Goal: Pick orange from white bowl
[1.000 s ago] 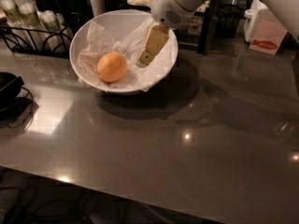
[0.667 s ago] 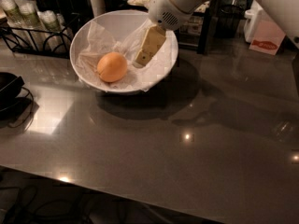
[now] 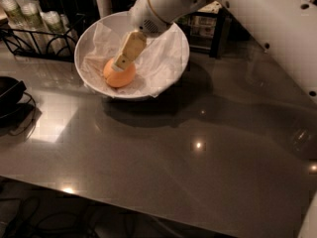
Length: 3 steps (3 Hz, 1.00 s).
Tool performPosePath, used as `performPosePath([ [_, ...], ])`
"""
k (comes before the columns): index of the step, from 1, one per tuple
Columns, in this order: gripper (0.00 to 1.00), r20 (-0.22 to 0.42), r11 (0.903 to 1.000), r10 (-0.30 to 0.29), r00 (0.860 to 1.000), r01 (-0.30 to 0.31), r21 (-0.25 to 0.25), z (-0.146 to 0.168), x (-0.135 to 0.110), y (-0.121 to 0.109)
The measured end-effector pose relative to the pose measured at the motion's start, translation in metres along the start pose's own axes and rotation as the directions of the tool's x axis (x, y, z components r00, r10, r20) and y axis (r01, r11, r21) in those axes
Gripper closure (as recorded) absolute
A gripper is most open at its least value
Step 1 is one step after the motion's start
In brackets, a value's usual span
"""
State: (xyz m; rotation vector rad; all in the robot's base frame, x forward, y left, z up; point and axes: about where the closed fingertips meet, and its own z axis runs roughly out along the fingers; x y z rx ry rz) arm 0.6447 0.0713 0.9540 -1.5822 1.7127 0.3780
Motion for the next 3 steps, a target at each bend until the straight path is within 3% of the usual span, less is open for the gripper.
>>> performPosePath([
  [1,0.02,-0.016,0.9994,-0.001,1.000,0.000,-0.034,0.022,0.001,0.000],
  [2,0.01,-0.051,0.9984,0.014,0.999,-0.017,-0.054,0.029,0.016,-0.001],
  [3,0.14,-0.068,0.9976,0.023,0.997,-0.028,-0.064,0.032,0.027,0.001],
])
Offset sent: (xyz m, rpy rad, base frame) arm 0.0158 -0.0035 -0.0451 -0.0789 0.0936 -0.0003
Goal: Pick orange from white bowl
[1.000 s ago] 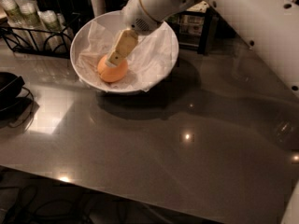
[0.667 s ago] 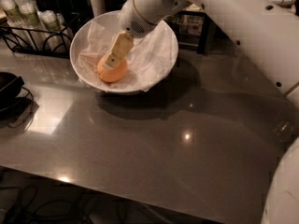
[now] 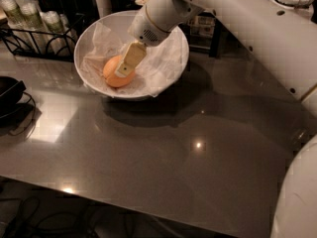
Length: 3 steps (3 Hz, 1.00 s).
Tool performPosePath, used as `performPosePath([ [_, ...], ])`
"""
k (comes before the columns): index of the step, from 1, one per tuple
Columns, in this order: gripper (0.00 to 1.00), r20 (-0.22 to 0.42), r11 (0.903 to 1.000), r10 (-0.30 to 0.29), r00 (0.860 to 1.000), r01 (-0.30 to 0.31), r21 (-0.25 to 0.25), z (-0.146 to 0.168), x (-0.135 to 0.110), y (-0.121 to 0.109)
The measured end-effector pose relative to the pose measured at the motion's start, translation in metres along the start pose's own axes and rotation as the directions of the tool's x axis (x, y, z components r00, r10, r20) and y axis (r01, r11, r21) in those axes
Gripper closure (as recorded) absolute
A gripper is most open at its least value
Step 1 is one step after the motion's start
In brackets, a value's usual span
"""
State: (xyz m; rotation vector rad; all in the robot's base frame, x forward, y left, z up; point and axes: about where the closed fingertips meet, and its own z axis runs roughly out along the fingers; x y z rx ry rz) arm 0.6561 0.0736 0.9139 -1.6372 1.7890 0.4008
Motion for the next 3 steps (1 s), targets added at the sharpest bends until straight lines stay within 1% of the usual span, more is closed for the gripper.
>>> performPosePath([
  [1,0.30,0.006,0.9988,-0.039,0.999,0.039,-0.031,0.011,-0.006,0.004],
  [2,0.30,0.012,0.9958,-0.077,0.997,0.077,-0.050,0.017,-0.014,0.011],
  [3,0.30,0.010,0.9933,-0.090,0.996,0.091,-0.072,0.021,-0.010,0.020],
])
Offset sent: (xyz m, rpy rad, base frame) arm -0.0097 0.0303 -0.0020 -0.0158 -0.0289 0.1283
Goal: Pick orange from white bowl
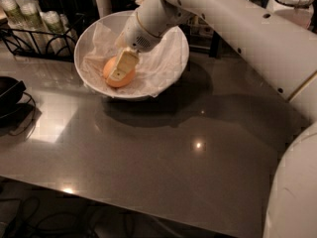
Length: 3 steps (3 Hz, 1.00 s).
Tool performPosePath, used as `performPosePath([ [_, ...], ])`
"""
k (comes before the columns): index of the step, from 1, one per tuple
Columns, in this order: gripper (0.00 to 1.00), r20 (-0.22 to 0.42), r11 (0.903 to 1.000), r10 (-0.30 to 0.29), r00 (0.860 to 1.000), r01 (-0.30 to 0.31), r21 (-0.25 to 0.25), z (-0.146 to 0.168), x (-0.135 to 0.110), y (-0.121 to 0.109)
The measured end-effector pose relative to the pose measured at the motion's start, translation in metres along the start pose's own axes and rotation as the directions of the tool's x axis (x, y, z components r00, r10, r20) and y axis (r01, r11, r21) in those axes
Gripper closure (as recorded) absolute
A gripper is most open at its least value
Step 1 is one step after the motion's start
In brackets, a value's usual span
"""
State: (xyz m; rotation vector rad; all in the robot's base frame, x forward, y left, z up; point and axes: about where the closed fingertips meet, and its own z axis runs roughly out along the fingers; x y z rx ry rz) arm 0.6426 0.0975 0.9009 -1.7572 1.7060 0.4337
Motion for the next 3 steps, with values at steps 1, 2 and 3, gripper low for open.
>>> performPosePath([
  [1,0.29,-0.004,0.9998,-0.005,1.000,0.005,-0.020,0.006,0.007,0.008],
  [2,0.29,-0.007,0.9993,-0.010,1.000,0.010,-0.036,0.012,0.015,0.007],
  [3,0.29,-0.007,0.9986,-0.023,1.000,0.023,-0.047,0.018,0.015,-0.003],
])
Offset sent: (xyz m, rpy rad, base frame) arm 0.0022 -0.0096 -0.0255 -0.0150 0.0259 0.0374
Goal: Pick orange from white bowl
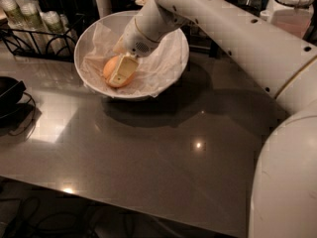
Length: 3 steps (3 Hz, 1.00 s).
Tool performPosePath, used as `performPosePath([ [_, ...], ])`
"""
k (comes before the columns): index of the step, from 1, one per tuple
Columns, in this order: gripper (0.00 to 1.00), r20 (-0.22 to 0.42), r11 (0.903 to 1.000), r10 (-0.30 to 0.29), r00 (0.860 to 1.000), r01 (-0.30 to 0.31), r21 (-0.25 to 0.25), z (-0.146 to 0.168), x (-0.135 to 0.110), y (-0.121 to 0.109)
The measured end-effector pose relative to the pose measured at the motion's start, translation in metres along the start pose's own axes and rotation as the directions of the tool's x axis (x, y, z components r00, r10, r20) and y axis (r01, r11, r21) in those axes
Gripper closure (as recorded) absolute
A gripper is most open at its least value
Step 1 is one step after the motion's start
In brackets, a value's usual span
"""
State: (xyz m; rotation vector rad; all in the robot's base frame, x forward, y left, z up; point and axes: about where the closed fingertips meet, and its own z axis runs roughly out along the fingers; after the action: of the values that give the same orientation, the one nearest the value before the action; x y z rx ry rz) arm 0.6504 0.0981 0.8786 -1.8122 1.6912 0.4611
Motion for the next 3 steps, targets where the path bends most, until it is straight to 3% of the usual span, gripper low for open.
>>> performPosePath([
  [3,0.26,-0.009,0.9996,0.006,1.000,-0.006,-0.028,0.0143,0.0063,-0.0100],
])
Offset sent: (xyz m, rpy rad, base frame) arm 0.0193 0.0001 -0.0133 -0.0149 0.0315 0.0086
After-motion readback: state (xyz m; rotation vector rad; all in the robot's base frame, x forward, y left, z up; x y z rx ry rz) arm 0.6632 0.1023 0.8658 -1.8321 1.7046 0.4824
